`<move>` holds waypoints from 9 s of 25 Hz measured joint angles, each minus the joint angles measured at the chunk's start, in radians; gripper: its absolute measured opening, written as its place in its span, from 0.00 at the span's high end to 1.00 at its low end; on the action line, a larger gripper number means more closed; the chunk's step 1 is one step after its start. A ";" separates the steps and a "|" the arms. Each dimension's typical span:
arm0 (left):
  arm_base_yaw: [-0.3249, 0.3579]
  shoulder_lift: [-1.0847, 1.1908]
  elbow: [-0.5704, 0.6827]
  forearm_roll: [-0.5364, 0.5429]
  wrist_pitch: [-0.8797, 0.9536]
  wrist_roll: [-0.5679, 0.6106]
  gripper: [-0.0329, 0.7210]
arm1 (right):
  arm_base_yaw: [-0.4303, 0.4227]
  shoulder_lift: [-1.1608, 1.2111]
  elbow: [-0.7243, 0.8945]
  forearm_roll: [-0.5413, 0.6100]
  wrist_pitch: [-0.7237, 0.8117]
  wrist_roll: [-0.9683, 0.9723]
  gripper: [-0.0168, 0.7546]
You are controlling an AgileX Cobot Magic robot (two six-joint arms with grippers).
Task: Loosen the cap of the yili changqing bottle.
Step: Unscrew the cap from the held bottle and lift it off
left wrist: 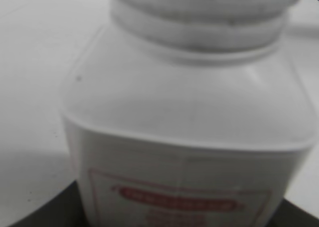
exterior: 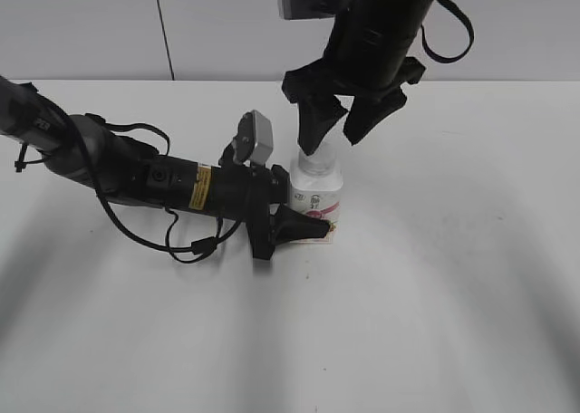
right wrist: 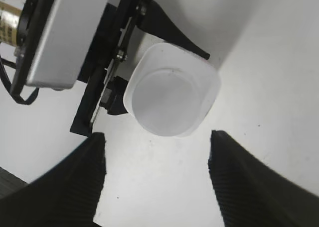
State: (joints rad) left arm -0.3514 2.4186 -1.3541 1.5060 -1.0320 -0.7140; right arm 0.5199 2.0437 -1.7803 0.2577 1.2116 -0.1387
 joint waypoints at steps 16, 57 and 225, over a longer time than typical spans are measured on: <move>0.000 0.000 0.000 -0.012 0.010 0.000 0.44 | 0.000 0.030 0.000 -0.003 -0.068 0.332 0.32; 0.000 0.000 0.000 -0.014 0.013 0.000 0.44 | 0.000 0.098 -0.037 0.009 -0.051 0.351 0.32; 0.000 0.000 0.000 -0.002 0.009 -0.007 0.44 | 0.000 0.109 -0.050 0.004 -0.035 0.321 0.36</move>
State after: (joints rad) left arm -0.3514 2.4186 -1.3541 1.5041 -1.0230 -0.7212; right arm 0.5201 2.1524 -1.8307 0.2612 1.1770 0.1823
